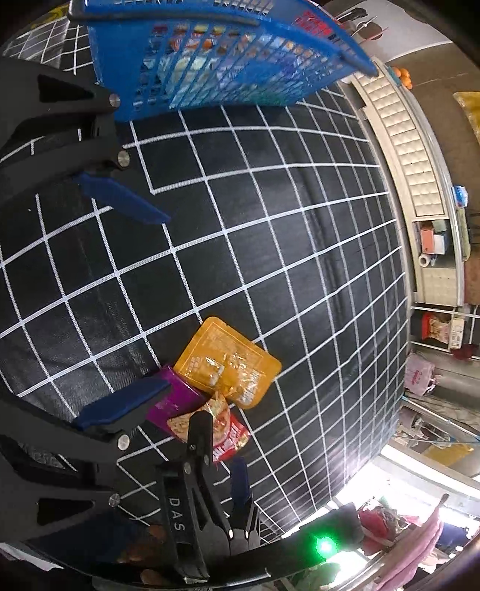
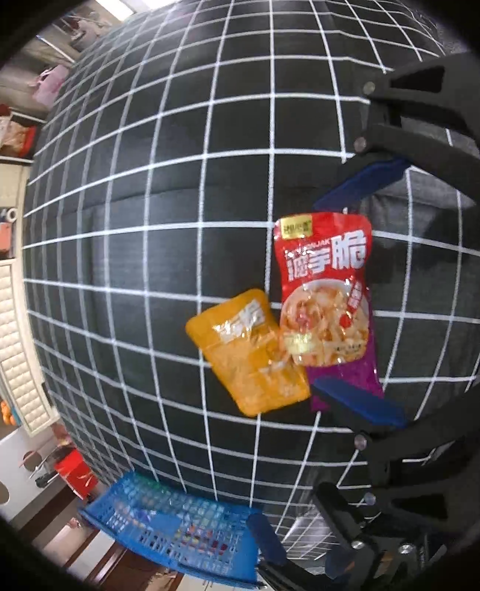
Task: Organize snacks
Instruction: 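Grasp the red bread pack with the right tool while the left tool grasps the orange pack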
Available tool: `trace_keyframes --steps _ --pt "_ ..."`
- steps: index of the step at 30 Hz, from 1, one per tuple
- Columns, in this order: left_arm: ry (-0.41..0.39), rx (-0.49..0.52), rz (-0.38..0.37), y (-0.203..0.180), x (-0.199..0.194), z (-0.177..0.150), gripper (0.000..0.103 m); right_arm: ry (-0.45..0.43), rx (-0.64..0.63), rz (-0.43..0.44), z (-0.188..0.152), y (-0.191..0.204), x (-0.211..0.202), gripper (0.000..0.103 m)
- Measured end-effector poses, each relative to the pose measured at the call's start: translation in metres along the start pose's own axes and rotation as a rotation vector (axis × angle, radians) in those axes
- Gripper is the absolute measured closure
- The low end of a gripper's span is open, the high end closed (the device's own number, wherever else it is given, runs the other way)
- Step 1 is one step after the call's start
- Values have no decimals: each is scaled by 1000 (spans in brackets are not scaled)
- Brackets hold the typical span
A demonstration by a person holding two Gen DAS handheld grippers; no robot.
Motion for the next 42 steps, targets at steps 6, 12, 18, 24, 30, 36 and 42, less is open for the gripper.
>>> trace_keyframes --steps 6,12,18,24,30,36,42 --pt "10 15 -1 -2 13 -2 20 -3 -28 -44 0 1 9 9" --pt "17 26 -18 -6 16 -8 20 -31 -105 -93 -12 7 11 9" --pt "16 28 -21 -7 14 -15 20 -45 -128 -67 -30 10 2 26" --pt "9 54 -21 -8 8 -11 20 -33 -84 32 -47 11 -15 67" --pt "0 163 2 -14 -1 7 20 -71 -77 53 -47 5 -36 67" --pt "6 229 -32 -21 8 30 20 -127 -68 77 -35 -4 -62 67" --pt "58 311 -116 -37 36 43 20 -165 -51 87 -25 -18 -70 67"
Point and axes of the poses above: each gripper's, at about its wrist camera, not at the fingertips, and x roughly the way its jaws point, y to its left, z to its top, the point moved 8 cm from there along x, roughly the way its jaws point, and after that the axes turned 12 degrees about x, right-handed, at the moved point
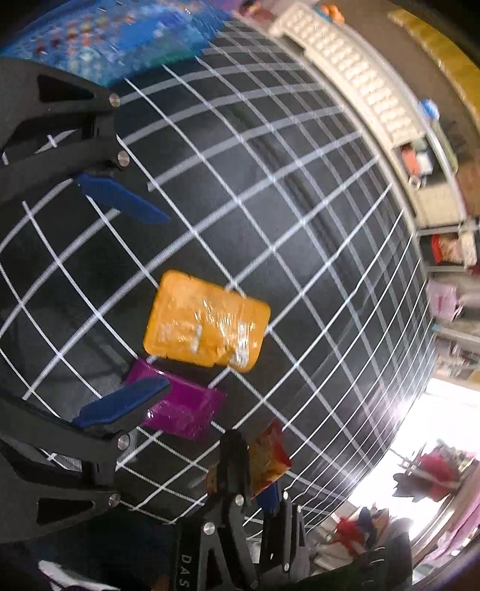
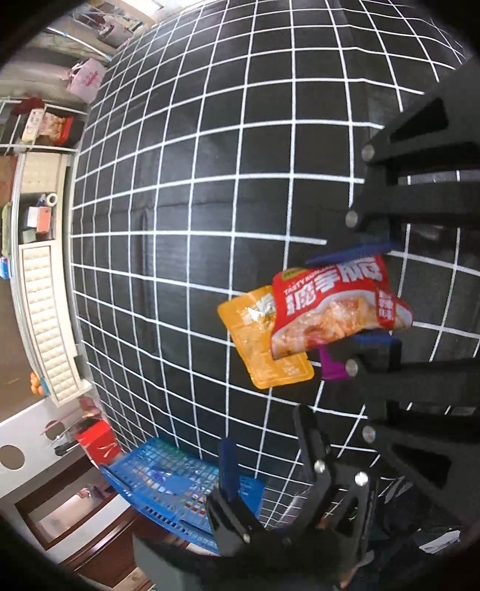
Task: Organize snacks
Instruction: 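Grasp the red bread pack with the right tool while the left tool grasps the orange pack, then carry the orange pack and the red bread pack over the basket with both tools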
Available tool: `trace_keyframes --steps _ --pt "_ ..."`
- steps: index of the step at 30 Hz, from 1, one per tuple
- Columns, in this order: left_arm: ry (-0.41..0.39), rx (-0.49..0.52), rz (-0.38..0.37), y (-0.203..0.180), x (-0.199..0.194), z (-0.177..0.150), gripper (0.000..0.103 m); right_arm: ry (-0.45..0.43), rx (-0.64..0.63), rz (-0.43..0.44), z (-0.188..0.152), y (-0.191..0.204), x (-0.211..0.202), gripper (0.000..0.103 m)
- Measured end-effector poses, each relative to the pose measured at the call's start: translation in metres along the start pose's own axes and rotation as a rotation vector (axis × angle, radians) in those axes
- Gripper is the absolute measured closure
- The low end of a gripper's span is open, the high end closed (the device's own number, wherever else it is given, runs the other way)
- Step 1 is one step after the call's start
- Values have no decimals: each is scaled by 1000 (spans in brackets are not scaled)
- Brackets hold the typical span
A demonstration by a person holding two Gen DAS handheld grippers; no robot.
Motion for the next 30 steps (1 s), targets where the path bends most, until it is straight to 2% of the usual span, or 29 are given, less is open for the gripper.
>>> trace_keyframes --steps 5,11,14,16,24,25,30 --pt "24 96 -32 -12 20 14 20 5 50 6 0 -4 16 67" --pt "69 118 -31 -9 44 26 20 -4 84 30 3 -9 17 67" --pt "74 133 -59 -12 51 34 20 -14 88 38 6 -10 14 67" --pt "75 162 -51 -16 52 37 20 -20 93 43 7 -12 13 67" --pt "78 189 -22 -21 56 43 50 -25 120 48 10 -20 13 67" --pt "73 187 -26 -22 54 42 59 -23 123 48 10 -21 13 67" --pt "59 170 -30 -26 49 37 67 -19 144 52 10 -22 15 67"
Point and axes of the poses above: each gripper's, at about its wrist camera, not at the fingertips, and x roughly the way its jaws point, y to its left, z to its top, the point moved 8 cm from there along x, roughly the way its jaws point, and after that the axes turned 12 degrees about x, right-handed, at the moved point
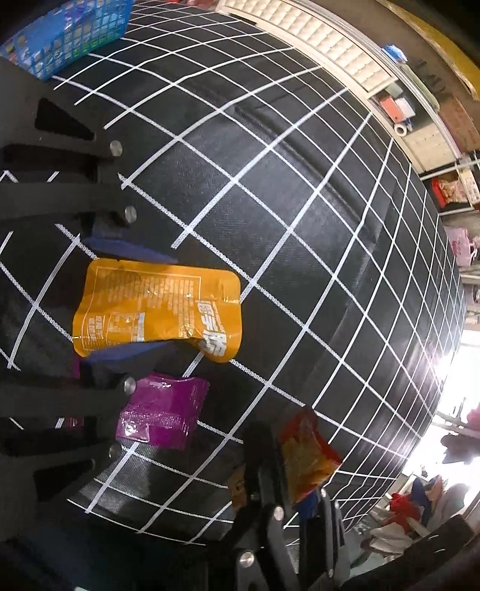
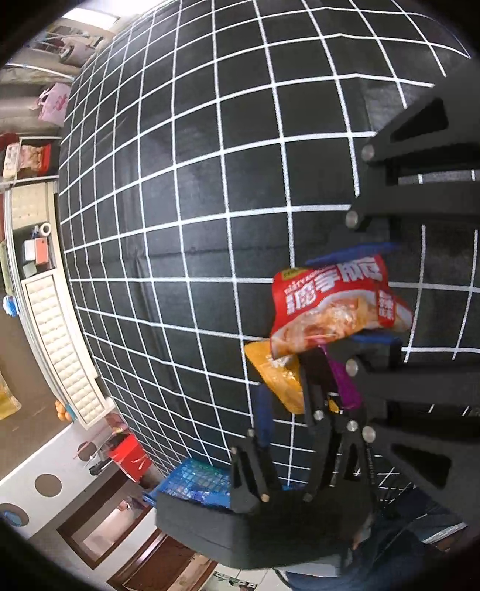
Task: Organize snacks
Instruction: 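Carry the orange pack and the red bread pack over the basket with both tools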
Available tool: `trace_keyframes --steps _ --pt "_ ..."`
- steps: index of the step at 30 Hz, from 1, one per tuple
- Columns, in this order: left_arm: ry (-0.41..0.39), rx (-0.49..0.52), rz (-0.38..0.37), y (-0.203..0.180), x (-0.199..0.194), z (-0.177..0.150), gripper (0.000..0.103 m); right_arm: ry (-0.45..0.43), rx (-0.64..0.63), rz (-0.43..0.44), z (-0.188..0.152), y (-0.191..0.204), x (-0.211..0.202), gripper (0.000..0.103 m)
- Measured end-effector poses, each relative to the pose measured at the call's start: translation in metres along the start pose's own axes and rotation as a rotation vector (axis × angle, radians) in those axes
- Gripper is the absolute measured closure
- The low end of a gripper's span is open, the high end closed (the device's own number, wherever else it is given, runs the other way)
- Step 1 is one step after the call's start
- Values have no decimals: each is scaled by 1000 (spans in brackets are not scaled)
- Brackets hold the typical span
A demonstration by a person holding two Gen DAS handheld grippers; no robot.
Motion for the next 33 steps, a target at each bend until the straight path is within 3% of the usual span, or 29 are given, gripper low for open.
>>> trace_keyframes --steps 1,2,3,9,17,25,33 --pt "-9 -14 -2 1 -2 0 73 1 1 4 0 1 -1 67" --pt "-25 -30 -8 3 -9 -6 91 1 -1 7 -1 2 -2 67" --pt "-46 -67 -35 5 -16 -5 94 0 -5 8 0 3 -3 67" --pt "-118 -101 -5 13 -49 -7 94 -27 -47 -1 5 28 -16 67" --pt "-222 -97 108 25 -125 -23 94 -91 -171 8 18 93 -48 67" --pt "-305 -182 230 63 -212 -75 94 -139 -302 47 23 174 -64 67" --pt "-323 -282 319 98 -265 -138 94 -147 -406 120 17 253 -61 67"
Point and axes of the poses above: each gripper's, at about its wrist camera, not at the fingertips, and x roughly the way its jaws point, y to its left, z to its top, the point moved 8 cm from there along x, roughly the way its jaws point, and after that the axes turned 12 degrees about x, right-handed, at the moved point
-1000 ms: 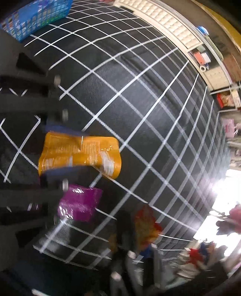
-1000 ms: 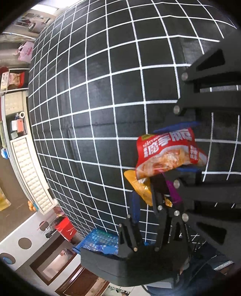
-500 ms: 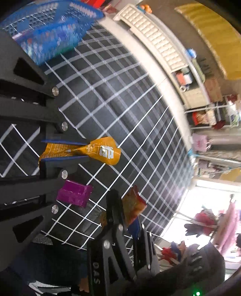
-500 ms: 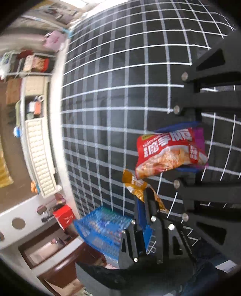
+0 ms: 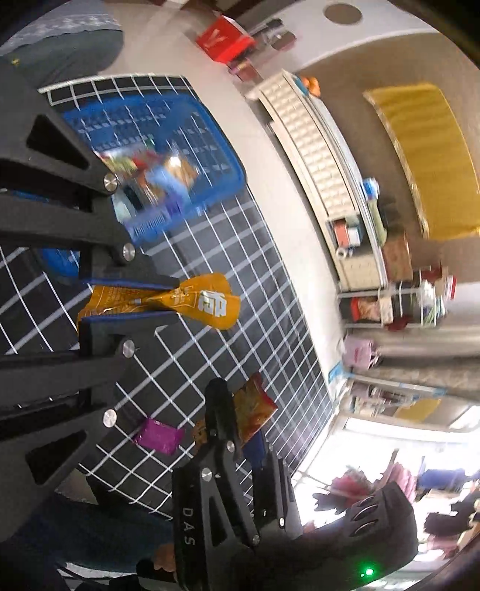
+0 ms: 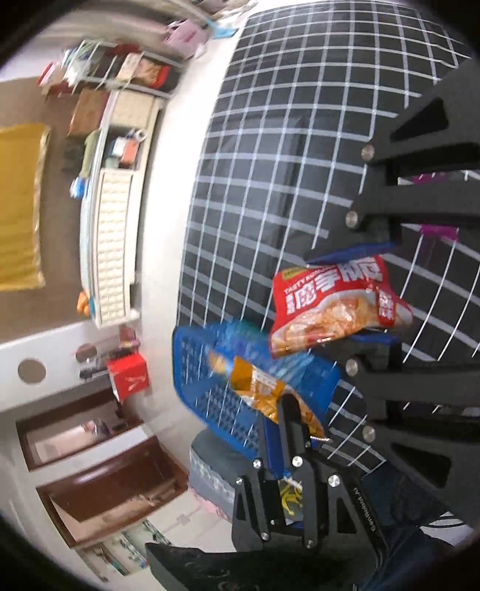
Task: Organize snacks
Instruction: 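Carry the orange pack and the red bread pack over the basket with both tools, then lower both packs into the basket and open both tools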
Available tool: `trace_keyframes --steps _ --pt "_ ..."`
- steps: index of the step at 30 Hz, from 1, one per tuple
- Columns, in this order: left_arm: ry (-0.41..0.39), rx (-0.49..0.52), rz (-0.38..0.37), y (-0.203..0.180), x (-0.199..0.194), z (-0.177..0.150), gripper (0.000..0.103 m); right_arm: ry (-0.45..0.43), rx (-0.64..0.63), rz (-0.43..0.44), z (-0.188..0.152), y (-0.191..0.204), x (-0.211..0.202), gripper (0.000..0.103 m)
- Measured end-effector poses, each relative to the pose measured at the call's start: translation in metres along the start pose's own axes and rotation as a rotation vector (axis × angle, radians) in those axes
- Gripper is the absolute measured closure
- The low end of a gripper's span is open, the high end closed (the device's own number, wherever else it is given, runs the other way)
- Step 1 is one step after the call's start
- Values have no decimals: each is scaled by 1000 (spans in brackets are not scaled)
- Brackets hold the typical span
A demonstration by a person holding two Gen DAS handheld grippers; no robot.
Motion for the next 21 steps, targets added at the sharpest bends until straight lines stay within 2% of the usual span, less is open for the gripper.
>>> trace_keyframes --steps 11,21 --pt "57 -157 106 83 -15 -59 93 52 -116 60 17 73 48 67" --pt "96 -211 124 134 2 -87 93 132 -179 53 24 111 105 67"
Point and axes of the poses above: each gripper's, at about its wrist camera, not at the fingertips, and x roughly the way its jaws point, y to its left, z to its top, the point moved 8 cm from there along x, roughly the way its jaws point, and after that the axes turned 12 degrees about x, right-handed, at the moved point
